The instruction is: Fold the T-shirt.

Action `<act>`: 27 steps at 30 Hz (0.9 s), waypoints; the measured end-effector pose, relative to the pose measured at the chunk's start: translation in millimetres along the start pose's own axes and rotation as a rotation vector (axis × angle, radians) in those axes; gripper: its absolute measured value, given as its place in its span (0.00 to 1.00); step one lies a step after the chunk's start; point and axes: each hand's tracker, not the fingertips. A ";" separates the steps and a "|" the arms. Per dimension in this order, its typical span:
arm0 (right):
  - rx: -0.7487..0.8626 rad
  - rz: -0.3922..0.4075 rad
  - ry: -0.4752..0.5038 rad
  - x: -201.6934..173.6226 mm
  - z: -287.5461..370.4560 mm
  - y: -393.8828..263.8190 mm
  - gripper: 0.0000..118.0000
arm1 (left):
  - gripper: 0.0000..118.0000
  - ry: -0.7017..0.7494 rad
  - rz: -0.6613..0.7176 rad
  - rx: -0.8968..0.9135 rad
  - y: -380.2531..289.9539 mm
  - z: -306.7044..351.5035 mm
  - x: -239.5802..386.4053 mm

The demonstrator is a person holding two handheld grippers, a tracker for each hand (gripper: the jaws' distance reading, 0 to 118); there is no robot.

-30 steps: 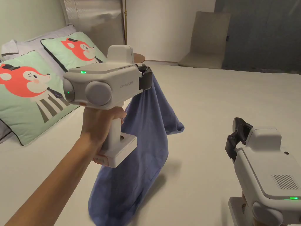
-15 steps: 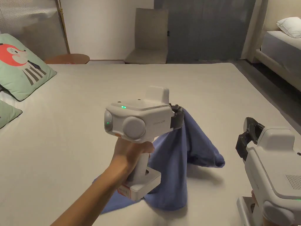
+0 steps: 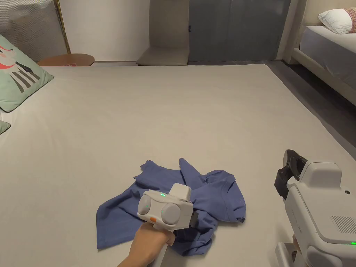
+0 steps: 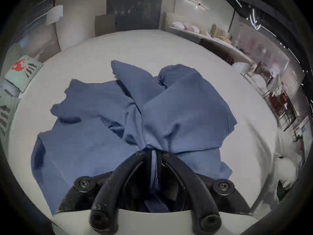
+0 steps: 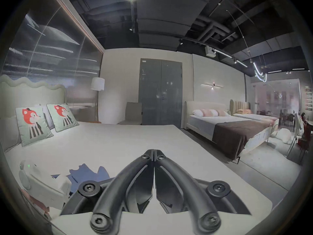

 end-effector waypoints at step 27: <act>0.074 0.003 0.097 -47.6 0.5 30.9 0.01 | 0.81 0.458 0.038 0.843 0.2 215.1 -83.2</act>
